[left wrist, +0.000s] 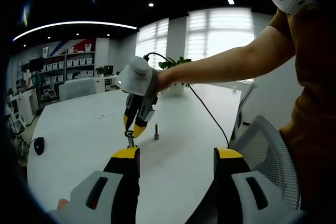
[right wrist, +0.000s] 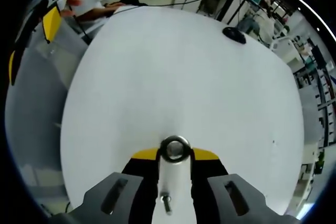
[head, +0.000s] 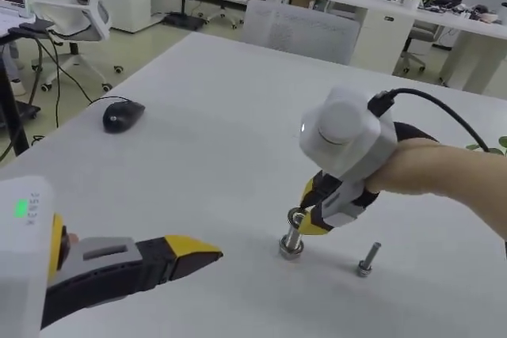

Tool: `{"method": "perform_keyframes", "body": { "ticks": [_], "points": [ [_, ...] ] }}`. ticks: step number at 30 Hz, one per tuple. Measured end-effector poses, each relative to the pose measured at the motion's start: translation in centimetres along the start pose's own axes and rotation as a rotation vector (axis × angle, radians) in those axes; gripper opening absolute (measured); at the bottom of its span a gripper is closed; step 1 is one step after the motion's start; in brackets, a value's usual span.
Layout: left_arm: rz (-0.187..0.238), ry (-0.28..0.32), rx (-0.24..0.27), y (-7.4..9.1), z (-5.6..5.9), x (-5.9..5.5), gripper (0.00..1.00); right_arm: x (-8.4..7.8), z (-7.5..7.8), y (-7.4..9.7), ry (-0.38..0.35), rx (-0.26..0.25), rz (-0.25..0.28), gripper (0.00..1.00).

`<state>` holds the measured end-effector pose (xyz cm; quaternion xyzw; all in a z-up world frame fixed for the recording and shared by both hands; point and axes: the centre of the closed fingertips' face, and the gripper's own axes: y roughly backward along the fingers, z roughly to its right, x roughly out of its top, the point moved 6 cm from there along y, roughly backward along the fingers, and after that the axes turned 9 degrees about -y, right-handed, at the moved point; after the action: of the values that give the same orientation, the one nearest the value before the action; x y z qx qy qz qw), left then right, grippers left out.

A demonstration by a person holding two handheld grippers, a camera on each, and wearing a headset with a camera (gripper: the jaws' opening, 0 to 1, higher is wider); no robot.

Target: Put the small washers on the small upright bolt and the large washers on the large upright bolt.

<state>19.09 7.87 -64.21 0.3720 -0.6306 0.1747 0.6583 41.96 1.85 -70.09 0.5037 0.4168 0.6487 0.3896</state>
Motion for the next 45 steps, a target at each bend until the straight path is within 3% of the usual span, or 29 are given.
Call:
{"method": "perform_keyframes", "body": {
  "ticks": [10, 24, 45],
  "points": [
    [-0.002, 0.007, -0.001, 0.0, -0.2, -0.2, 0.56, -0.3, 0.1, -0.9, 0.01, 0.011, -0.022, 0.22],
    [-0.008, 0.021, 0.008, 0.2, -0.6, -0.6, 0.56, -1.0, -0.1, -4.0, 0.009, 0.049, -0.076, 0.22],
    [-0.022, 0.021, 0.001, -0.1, -0.6, -0.9, 0.56, -1.9, -0.3, -5.0, 0.02, 0.056, -0.058, 0.26]
  ]
}}
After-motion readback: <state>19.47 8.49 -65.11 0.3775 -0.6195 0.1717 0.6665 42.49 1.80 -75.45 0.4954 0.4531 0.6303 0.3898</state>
